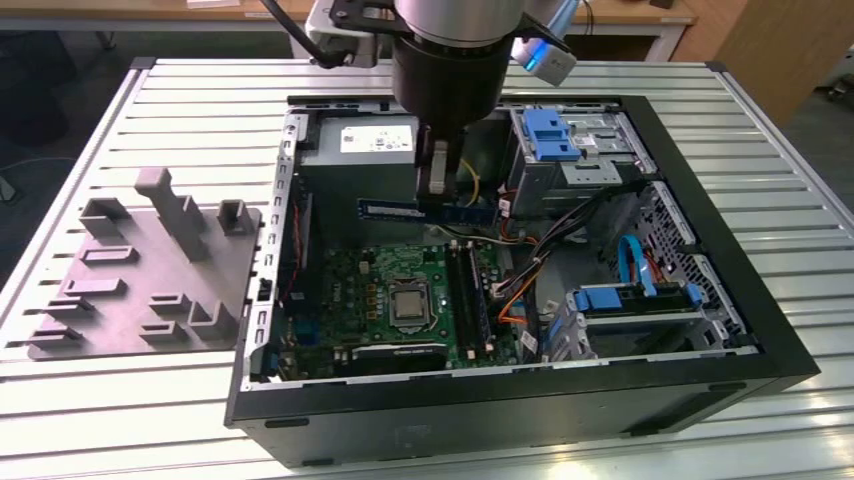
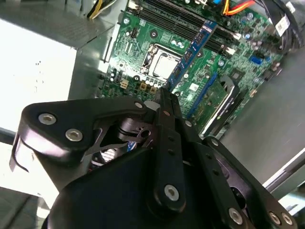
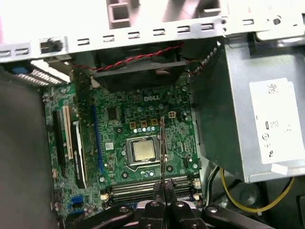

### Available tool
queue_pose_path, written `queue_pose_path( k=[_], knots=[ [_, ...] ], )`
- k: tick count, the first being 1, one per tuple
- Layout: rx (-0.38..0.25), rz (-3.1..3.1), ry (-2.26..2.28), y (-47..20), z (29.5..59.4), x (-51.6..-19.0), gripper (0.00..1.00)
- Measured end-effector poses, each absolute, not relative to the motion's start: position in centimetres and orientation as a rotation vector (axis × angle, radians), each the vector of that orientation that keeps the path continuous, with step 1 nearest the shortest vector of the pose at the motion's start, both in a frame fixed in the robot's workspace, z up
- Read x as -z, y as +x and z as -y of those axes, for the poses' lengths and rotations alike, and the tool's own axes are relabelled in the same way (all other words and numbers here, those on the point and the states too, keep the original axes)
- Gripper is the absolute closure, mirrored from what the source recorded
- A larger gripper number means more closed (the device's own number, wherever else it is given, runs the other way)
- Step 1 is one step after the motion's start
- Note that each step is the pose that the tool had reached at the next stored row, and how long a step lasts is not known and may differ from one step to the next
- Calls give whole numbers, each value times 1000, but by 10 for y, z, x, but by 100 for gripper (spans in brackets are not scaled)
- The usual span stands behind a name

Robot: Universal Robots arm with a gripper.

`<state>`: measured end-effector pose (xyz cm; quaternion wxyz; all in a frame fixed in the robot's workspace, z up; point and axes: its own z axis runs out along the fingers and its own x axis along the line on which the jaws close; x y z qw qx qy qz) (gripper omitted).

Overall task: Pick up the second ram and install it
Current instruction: 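Insert the second ram into the second slot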

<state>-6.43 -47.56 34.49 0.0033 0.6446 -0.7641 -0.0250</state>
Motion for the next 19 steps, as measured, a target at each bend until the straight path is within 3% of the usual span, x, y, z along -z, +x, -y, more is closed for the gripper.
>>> queue_pose_path(
  k=[19],
  knots=[
    [79, 2715, 1583, -64, 476, -340, 89]
  ],
)
